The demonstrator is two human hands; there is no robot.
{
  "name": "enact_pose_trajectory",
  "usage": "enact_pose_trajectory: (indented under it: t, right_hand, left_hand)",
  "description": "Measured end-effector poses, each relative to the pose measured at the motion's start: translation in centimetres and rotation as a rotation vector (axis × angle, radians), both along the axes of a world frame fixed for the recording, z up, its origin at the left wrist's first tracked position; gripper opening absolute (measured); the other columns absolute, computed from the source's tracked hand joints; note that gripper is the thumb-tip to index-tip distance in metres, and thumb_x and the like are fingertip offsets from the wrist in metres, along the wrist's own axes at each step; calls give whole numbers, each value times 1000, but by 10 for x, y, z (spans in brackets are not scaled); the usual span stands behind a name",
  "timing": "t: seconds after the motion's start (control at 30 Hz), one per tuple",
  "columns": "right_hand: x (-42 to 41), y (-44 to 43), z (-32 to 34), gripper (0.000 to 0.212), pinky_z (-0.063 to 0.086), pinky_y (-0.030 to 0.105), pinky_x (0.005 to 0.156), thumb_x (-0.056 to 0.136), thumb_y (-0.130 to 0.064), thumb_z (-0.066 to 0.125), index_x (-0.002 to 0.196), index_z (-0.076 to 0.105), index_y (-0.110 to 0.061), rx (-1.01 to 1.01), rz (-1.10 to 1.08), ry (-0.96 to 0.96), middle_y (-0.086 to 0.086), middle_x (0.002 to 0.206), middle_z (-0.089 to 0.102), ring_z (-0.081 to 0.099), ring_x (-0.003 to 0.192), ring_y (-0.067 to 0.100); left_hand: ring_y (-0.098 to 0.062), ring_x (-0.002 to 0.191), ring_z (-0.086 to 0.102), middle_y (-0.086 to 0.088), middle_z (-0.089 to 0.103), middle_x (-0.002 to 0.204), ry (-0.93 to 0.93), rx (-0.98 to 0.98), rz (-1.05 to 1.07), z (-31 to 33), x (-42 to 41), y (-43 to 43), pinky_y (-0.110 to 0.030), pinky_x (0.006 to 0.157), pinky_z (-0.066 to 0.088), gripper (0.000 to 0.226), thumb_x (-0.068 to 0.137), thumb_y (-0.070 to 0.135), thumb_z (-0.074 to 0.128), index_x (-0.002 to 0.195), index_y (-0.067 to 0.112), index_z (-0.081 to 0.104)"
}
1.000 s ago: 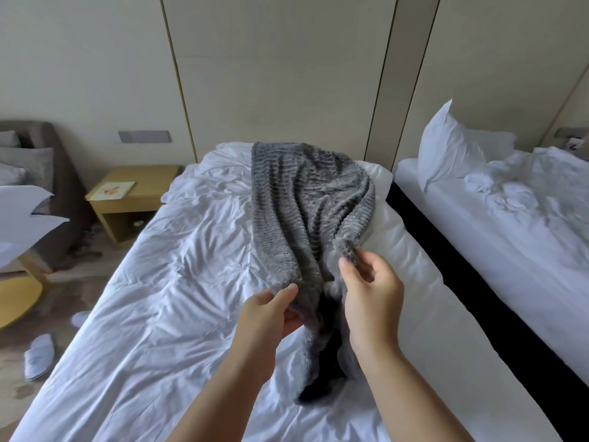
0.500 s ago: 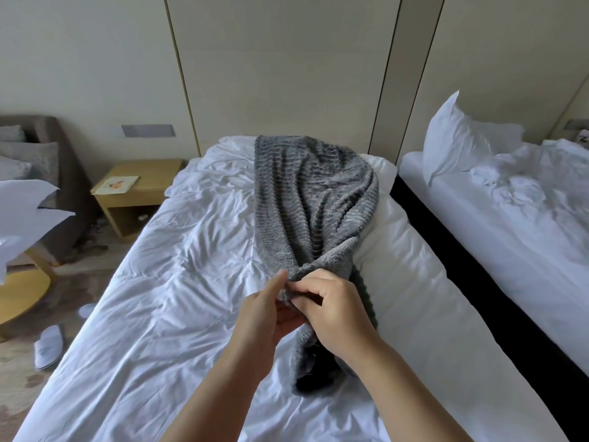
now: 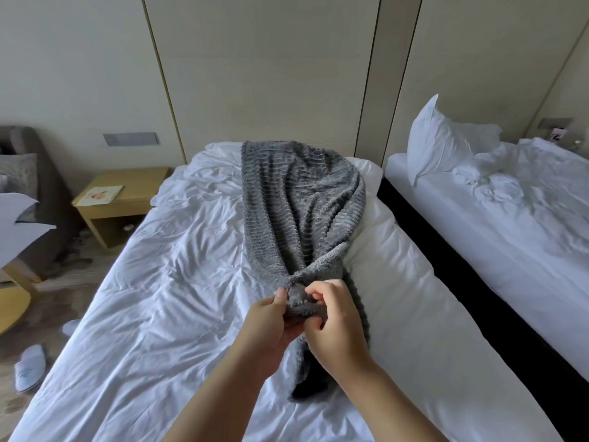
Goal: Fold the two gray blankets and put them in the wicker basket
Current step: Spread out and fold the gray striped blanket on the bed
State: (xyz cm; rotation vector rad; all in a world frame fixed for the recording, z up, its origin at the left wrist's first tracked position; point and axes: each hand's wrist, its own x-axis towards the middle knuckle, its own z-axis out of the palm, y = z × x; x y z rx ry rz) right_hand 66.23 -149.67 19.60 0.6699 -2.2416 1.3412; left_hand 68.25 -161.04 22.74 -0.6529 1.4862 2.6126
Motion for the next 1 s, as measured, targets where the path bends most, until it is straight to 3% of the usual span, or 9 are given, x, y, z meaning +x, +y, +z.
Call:
enact_pose_trajectory:
  t: [0.17, 0.37, 0.57, 0.6, 0.67, 0.73, 0.8, 0.9, 1.0]
  right_hand:
    - [-27, 0, 7, 34, 34, 3, 87, 72, -3, 57, 104, 55, -12, 4, -77, 129, 1, 98, 52, 51, 93, 7]
    - [-78, 32, -24, 17, 36, 30, 63, 82, -4, 51, 76, 52, -20, 300, -324, -304, -1, 84, 50, 54, 75, 24]
    - [-74, 107, -79, 10, 48, 43, 64, 87, -6, 52, 81, 59, -2, 94, -704, -669, 22, 80, 62, 57, 76, 39]
    - [-75, 110, -81, 11, 48, 44, 68, 89, -8, 52, 88, 60, -1, 41, -743, -693, 25, 86, 63, 58, 82, 41]
    - [-84, 110, -75, 20, 47, 46, 76, 92, -12, 51, 101, 61, 3, -133, -778, -754, 27, 99, 64, 58, 93, 43]
    - [-92, 98, -57, 25, 47, 46, 81, 94, -14, 49, 109, 59, 4, -403, -692, -815, 27, 109, 62, 58, 99, 42]
    - [-95, 76, -29, 21, 48, 43, 80, 93, -14, 53, 107, 60, 1, -509, -520, -816, 24, 107, 63, 60, 102, 40]
    - [-85, 32, 13, 16, 51, 37, 77, 83, -6, 66, 98, 66, -1, -304, -133, -785, 19, 94, 69, 65, 90, 29]
    - [-67, -2, 35, 33, 44, 21, 59, 70, 7, 63, 99, 67, -8, 3, 142, -745, 6, 83, 66, 58, 76, 19]
  left_hand:
    - [-25, 69, 72, -21, 72, 81, 80, 284, -7, 29, -11, -12, -30, 56, 58, 31, 102, 4, 29, 98, -8, 58]
    - [-15, 55, 69, -14, 71, 68, 217, 453, 206, 71, -15, -53, -19, 49, 55, 34, 94, -10, 23, 94, -6, 57]
    - [-22, 124, 52, -16, 54, 131, 254, 692, 614, 48, -12, -132, -24, 61, 55, 39, 100, 4, 30, 137, -1, 43]
    - [-17, 114, 59, -13, 61, 121, 240, 726, 619, 40, -10, -138, -20, 61, 52, 35, 98, 3, 33, 129, -1, 50]
    - [-11, 58, 65, -8, 66, 69, 211, 783, 558, 26, -9, -143, -14, 43, 43, 17, 87, 0, 41, 89, 7, 56]
    - [-14, 36, 52, -8, 56, 54, 90, 694, 488, 13, -11, -137, -16, 33, 40, 15, 85, 0, 38, 78, 8, 48]
    - [-22, 53, 59, -15, 61, 67, -57, 437, 429, -4, -17, -123, -25, 41, 53, 22, 87, 0, 31, 88, 1, 53]
    - [-28, 60, 60, -19, 64, 71, -155, 32, 274, -25, -24, -82, -32, 55, 51, 31, 79, -2, 35, 96, -9, 60]
    - [-28, 72, 59, -19, 66, 85, -156, -217, 69, -34, -28, -45, -31, 61, 43, 32, 93, 22, 46, 107, 0, 65]
